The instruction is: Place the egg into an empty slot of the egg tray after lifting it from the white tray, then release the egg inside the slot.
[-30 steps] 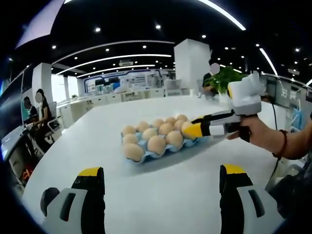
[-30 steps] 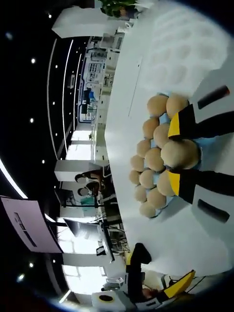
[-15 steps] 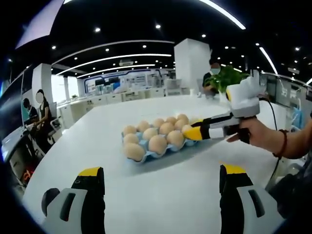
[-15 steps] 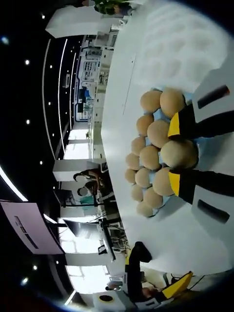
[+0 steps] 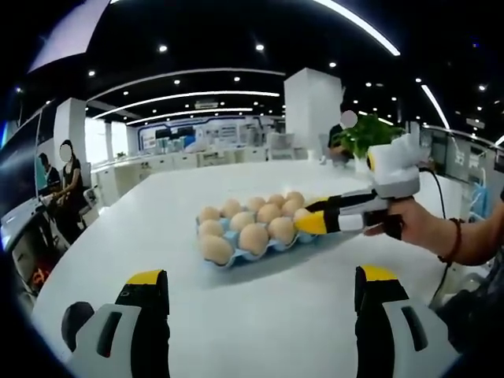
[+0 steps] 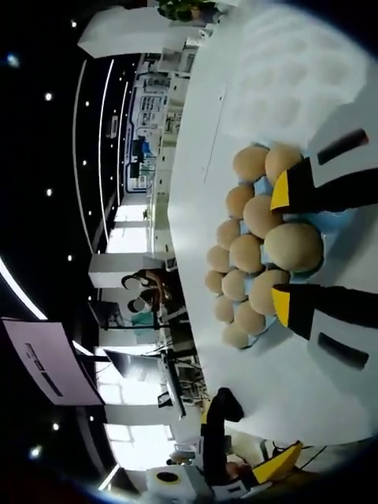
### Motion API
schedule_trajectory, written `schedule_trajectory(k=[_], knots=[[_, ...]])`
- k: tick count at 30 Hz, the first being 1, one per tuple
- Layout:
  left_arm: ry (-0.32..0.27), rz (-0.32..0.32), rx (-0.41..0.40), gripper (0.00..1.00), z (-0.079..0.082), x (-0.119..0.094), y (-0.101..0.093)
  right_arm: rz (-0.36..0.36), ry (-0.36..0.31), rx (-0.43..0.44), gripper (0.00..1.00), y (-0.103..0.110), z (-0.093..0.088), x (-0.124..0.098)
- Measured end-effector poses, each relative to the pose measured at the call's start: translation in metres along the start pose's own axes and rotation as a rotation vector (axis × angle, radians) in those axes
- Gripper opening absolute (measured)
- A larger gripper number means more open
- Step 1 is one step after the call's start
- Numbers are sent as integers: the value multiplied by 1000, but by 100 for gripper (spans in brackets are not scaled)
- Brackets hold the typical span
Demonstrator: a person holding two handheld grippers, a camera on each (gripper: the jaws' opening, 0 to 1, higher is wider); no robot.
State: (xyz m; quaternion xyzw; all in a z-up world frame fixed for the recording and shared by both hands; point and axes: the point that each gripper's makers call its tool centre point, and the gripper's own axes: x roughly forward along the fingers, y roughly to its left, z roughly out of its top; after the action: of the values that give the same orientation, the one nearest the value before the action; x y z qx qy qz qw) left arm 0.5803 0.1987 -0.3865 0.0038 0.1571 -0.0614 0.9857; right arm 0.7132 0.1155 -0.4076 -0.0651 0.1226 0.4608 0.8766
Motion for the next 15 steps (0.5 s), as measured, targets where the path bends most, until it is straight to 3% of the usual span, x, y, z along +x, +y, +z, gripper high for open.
schedule_trajectory(k=[5,15], knots=[[1,0,7,100,0,1,-1,12,2,-2,55,0,0,-3],[-6,-4,7,100,1,0,-3,22,-25,3,63,-5,6,-13]])
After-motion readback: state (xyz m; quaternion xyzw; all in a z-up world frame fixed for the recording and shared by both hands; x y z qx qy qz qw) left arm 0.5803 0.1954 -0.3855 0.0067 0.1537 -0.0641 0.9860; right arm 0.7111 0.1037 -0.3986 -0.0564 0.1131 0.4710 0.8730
